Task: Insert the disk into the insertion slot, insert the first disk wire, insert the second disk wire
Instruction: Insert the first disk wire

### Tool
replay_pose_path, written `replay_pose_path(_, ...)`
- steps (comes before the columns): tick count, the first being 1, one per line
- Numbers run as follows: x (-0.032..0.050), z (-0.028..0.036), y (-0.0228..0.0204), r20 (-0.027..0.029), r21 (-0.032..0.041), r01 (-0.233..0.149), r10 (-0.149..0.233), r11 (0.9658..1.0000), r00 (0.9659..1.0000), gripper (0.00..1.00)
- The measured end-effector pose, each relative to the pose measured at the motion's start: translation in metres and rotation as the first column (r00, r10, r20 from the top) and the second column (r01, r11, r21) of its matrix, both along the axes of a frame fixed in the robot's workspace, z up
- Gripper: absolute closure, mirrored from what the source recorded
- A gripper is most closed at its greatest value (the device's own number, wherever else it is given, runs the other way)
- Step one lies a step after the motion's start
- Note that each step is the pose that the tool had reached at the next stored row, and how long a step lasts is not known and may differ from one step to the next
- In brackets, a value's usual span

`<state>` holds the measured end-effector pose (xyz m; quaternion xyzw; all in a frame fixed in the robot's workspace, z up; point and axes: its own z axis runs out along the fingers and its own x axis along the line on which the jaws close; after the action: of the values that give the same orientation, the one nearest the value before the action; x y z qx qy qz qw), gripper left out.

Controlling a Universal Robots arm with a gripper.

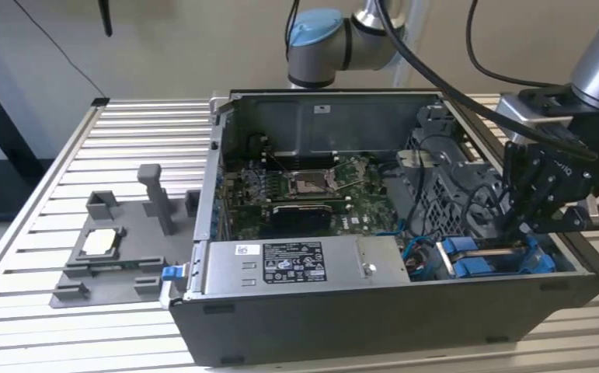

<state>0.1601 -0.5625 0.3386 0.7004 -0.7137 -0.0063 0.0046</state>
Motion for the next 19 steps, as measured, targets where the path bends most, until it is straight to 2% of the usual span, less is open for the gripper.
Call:
replay_pose_path(8,0.0001,-0.0047,0.0000,0.0000,-0.0009,0.002,-0.002,1.0000,1.0000,0.81)
replay_pose_path(19,0.0001,-0.0060,0.0000,0.0001,0.0007,0.002,-0.002,1.0000,1.0000,0.80)
